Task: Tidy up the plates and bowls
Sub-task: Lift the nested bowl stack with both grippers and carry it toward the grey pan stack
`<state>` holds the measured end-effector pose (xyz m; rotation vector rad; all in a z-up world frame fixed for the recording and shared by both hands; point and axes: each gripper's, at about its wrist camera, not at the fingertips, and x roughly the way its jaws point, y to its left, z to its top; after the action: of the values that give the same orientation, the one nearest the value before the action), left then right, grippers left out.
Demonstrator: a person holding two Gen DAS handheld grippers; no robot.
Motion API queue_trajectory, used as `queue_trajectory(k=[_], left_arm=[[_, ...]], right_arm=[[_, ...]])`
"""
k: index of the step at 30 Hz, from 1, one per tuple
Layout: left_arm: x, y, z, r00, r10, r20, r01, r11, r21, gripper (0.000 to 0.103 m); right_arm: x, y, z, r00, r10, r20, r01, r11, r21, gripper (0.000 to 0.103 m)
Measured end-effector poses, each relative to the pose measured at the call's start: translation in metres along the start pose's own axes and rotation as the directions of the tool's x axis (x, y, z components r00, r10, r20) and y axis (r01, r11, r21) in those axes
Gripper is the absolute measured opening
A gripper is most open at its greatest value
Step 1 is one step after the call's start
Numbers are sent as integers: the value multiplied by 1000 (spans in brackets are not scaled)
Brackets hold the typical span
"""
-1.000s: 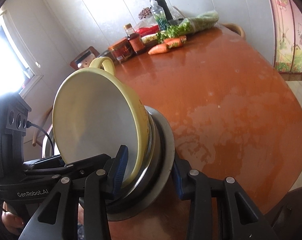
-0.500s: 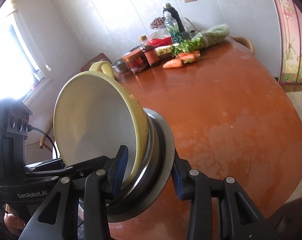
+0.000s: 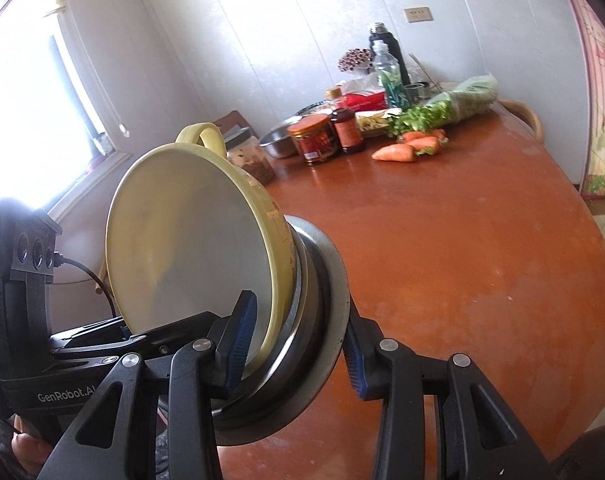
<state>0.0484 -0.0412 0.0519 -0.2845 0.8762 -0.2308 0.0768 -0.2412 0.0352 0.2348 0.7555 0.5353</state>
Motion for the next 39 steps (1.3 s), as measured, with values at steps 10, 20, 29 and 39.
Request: queue_trajectory(k=[10, 20, 29, 39], left_arm=[[-25, 38, 3, 999, 30, 43, -28, 999, -45, 61], [-49, 81, 6, 995, 61, 76, -55, 995, -83, 61], [-66, 110, 6, 994, 68, 83, -61, 994, -86, 61], [-61, 130, -3, 997, 60, 54, -54, 993, -104, 61]], right_arm=[[23, 38, 11, 999, 39, -15, -39, 998, -57, 42], [55, 81, 19, 996, 75, -43, -79, 991, -110, 42], [79, 112, 22, 994, 81, -68, -90, 986, -142, 42], [101, 125, 13, 992, 65, -111, -82, 985, -153, 42]])
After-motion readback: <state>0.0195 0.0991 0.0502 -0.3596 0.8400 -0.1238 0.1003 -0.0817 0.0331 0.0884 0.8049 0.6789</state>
